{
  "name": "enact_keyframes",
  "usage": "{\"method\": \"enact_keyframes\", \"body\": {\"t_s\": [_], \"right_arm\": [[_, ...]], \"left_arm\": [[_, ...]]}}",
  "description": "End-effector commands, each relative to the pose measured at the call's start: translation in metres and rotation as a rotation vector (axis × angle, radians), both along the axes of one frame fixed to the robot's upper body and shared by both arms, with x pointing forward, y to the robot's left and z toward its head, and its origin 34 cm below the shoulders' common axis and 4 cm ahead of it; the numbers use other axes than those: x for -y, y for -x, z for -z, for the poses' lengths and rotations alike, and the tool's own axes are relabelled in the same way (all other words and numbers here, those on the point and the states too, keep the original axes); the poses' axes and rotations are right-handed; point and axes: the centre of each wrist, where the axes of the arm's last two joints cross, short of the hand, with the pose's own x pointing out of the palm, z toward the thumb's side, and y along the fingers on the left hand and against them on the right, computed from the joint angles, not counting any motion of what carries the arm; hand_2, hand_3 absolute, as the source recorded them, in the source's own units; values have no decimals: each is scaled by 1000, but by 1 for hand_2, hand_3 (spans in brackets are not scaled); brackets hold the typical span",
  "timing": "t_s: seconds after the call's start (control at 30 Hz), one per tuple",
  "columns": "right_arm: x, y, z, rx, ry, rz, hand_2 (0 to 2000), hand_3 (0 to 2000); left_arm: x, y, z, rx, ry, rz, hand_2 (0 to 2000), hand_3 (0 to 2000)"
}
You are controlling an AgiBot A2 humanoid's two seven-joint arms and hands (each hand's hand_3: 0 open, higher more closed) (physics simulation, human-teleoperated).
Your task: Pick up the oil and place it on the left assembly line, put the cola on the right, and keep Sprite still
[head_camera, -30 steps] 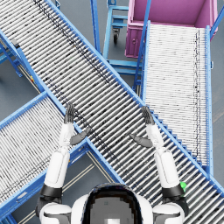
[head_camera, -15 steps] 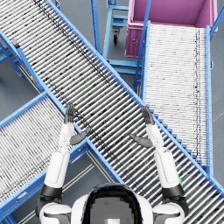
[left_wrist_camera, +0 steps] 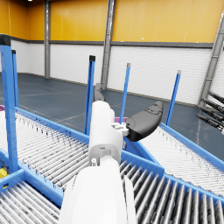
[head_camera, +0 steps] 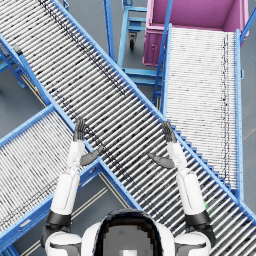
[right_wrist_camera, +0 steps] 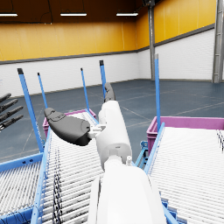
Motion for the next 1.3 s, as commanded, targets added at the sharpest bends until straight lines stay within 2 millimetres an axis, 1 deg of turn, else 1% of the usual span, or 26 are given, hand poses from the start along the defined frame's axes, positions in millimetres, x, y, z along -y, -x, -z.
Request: {"method": "enact_keyframes", "body": {"t_s": [0.03, 0.7, 0.73, 0.77, 0.83, 0.93, 1.03, 1.13, 1.2, 1.3], "right_arm": [[0, 0, 0, 0, 0, 0, 0, 0], [0, 0, 0, 0, 0, 0, 0, 0], [-3, -2, 3, -15, 2, -7, 0, 0], [-2, -4, -3, 27, -33, 28, 0, 0], [-4, -4, -8, 69, -73, 59, 0, 0], [-2, 0, -27, 161, -126, 91, 0, 0], [4, 1, -43, 227, -164, 124, 0, 0], [13, 5, -54, 278, -190, 160, 0, 0], [18, 4, -57, 292, -202, 182, 0, 0], [21, 3, -60, 341, -103, 264, 0, 0]], "left_arm": [[0, 0, 0, 0, 0, 0, 0, 0], [0, 0, 0, 0, 0, 0, 0, 0], [4, -4, 0, -4, 3, 10, 0, 0], [3, -1, -6, 55, 8, 29, 0, 0], [-2, 1, -17, 142, 26, 33, 0, 0], [-12, 4, -39, 261, 57, 9, 0, 0], [-20, 4, -56, 336, 79, -20, 0, 0], [-27, 4, -67, 384, 95, -47, 0, 0], [-30, 3, -70, 396, 103, -60, 0, 0], [-36, 1, -75, 435, 1, -154, 0, 0]]}}
